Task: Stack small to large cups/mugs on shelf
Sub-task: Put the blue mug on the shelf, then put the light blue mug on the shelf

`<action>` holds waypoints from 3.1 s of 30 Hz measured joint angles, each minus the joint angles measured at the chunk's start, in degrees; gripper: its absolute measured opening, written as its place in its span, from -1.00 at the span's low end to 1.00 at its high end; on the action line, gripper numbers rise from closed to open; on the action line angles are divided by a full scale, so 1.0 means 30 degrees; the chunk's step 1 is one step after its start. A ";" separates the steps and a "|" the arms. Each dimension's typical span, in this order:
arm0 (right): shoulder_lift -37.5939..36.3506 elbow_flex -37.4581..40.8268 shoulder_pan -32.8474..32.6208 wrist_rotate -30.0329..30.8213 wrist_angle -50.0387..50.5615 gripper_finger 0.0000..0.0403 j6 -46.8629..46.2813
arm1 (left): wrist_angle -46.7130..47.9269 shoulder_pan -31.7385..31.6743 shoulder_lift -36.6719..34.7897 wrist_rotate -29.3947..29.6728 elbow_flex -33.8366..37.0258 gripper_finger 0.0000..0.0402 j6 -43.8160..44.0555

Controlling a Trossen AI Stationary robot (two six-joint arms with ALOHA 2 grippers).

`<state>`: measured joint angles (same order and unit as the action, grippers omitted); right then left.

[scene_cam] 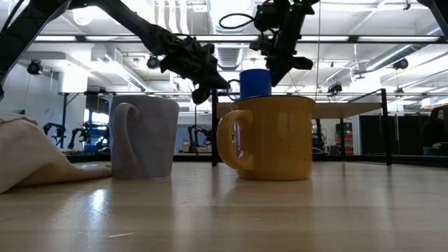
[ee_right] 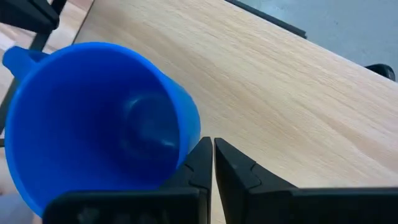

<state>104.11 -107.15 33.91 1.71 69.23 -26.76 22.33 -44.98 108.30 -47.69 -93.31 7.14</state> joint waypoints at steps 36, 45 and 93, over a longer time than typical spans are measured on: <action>-0.0158 0.0799 -0.0546 0.1284 -0.1564 -0.95 -0.1013 | 0.2720 -0.0732 -0.5169 0.0998 0.3607 -1.00 -0.2018; -0.2267 0.0814 -0.0423 0.2814 0.0218 -0.95 -0.1046 | 0.3242 -0.0467 -0.8221 0.1061 0.6780 -1.00 -0.2006; -1.4941 1.1779 -0.7075 0.4948 0.4242 0.02 -0.7051 | 0.7505 1.3725 -1.2301 1.3750 0.9952 -0.54 1.2655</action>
<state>59.29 -71.81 12.69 16.56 81.95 -47.92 44.84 -3.81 71.40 -6.44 -63.45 45.10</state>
